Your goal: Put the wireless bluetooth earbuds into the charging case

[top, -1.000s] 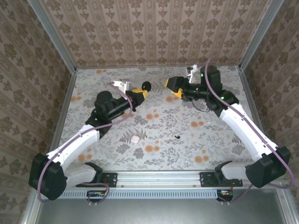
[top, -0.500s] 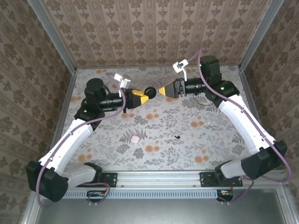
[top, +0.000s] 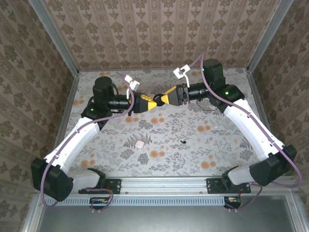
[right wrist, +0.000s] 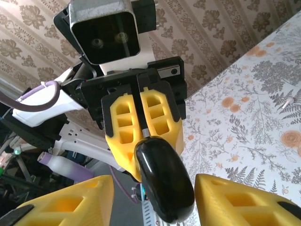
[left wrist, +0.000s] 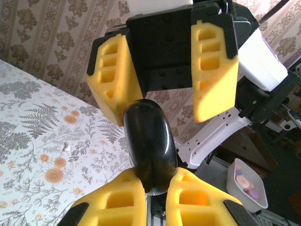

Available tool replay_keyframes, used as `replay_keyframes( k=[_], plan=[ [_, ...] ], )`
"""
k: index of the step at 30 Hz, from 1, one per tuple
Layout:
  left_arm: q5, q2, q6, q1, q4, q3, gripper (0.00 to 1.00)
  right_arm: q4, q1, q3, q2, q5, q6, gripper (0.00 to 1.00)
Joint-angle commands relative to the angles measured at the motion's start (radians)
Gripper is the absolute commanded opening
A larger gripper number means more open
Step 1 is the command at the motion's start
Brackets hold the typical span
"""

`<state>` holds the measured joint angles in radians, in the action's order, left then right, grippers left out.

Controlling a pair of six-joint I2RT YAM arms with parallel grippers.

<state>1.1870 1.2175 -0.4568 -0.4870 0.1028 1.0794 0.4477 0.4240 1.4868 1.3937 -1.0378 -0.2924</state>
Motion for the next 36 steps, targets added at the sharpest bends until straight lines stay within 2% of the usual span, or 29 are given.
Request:
replay_keyframes(
  k=[1,8,13,17,21,24,30,33,36],
  plan=[
    [0.039,0.011,-0.025,-0.013,0.018,0.04,0.11,-0.028,0.013,-0.011,-0.009,-0.067,0.013,0.43],
    [0.048,0.019,-0.026,-0.024,0.011,0.044,0.11,-0.061,0.013,-0.023,0.019,-0.097,-0.02,0.35],
    [0.026,0.02,-0.014,-0.023,-0.007,0.049,0.11,-0.089,0.015,-0.031,0.024,-0.121,-0.055,0.22],
    [-0.019,0.021,0.028,-0.019,-0.069,0.061,0.12,-0.198,0.019,-0.086,0.005,-0.083,-0.124,0.16],
    [-0.114,0.011,0.052,-0.003,-0.137,0.072,0.27,-0.268,0.021,-0.142,-0.042,0.035,-0.174,0.15],
    [-0.228,-0.019,0.017,0.01,-0.146,0.054,0.32,-0.285,0.021,-0.179,-0.069,0.169,-0.182,0.14],
    [-0.436,-0.11,0.039,0.013,-0.199,0.019,0.62,-0.395,0.021,-0.248,-0.106,0.33,-0.24,0.13],
    [-0.452,-0.135,0.077,0.011,-0.227,0.01,0.71,-0.434,0.024,-0.261,-0.115,0.356,-0.251,0.13],
    [-0.412,-0.139,0.028,0.012,-0.129,-0.035,0.76,-0.455,0.029,-0.263,-0.118,0.361,-0.258,0.13]
  ],
)
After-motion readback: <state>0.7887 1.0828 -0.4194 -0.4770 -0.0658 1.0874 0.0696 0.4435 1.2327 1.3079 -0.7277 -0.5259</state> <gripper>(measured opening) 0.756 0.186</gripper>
